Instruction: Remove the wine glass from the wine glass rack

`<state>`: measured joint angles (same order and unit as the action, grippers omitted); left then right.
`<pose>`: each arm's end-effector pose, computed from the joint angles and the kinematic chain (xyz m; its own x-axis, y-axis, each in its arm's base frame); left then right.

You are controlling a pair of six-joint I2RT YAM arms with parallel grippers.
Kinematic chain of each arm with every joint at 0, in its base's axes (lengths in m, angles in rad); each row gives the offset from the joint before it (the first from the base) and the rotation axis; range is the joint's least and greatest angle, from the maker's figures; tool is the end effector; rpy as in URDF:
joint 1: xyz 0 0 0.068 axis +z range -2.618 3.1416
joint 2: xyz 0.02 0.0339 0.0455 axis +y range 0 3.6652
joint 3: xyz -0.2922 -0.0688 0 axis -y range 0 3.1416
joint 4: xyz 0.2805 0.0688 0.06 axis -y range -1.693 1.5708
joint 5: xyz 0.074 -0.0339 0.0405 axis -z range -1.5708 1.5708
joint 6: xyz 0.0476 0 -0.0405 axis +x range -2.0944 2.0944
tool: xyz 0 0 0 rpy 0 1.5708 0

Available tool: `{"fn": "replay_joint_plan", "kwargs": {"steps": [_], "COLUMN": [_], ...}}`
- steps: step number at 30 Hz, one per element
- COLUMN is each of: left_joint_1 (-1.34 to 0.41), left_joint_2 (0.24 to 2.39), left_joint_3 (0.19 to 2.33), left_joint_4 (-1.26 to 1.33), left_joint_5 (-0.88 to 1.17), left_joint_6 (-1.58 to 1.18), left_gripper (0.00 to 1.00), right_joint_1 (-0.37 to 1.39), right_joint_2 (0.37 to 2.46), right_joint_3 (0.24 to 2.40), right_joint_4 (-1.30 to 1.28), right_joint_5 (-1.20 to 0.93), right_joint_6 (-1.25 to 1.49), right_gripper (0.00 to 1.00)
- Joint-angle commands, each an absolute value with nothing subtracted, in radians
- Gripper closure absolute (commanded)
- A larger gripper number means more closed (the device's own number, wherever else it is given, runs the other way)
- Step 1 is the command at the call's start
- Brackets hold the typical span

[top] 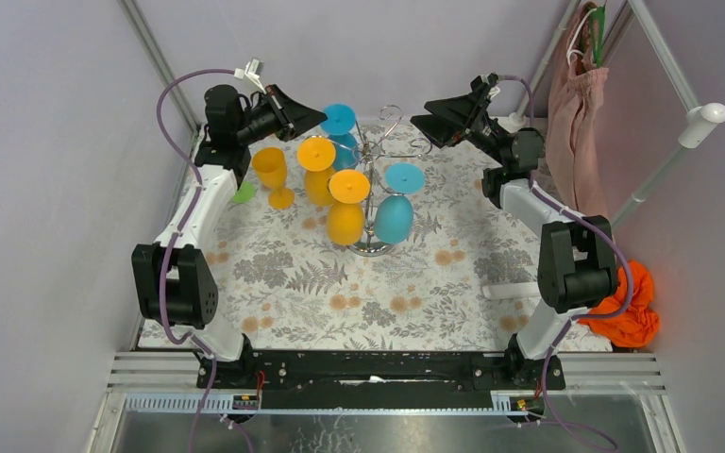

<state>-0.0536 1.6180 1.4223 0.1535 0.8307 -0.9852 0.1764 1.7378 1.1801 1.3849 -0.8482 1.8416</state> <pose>0.4241 -0.0580 0.4052 -0.6673 -0.5270 -0.5262 0.3920 0.3522 -0.8499 0.3971 0.1071 0.3817 -0.7873 0.5069 -0.3509 -0.5334 -0.2748 0.8000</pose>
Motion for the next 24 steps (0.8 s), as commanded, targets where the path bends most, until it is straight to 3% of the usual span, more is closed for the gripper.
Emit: {"fn": "replay_joint_plan", "kwargs": {"steps": [1, 5, 24], "left_joint_1": [-0.059, -0.060, -0.024], "left_joint_2": [1.609, 1.589, 1.636], "left_joint_3": [1.412, 1.418, 1.461], "left_joint_4": [0.123, 0.117, 0.355], "left_joint_5": [0.839, 0.836, 0.822], "left_joint_6": [-0.956, -0.966, -1.340], "left_gripper": [0.87, 1.00, 1.00], "right_joint_1": [0.182, 0.182, 0.181], "right_joint_2": [1.734, 1.733, 1.745], "right_joint_3": [1.177, 1.172, 1.167], "right_joint_4": [1.440, 1.443, 1.477], "right_joint_5": [-0.861, -0.861, -0.863], "right_joint_6": [1.856, 1.858, 1.882], "right_gripper": [0.26, 0.26, 0.26]}}
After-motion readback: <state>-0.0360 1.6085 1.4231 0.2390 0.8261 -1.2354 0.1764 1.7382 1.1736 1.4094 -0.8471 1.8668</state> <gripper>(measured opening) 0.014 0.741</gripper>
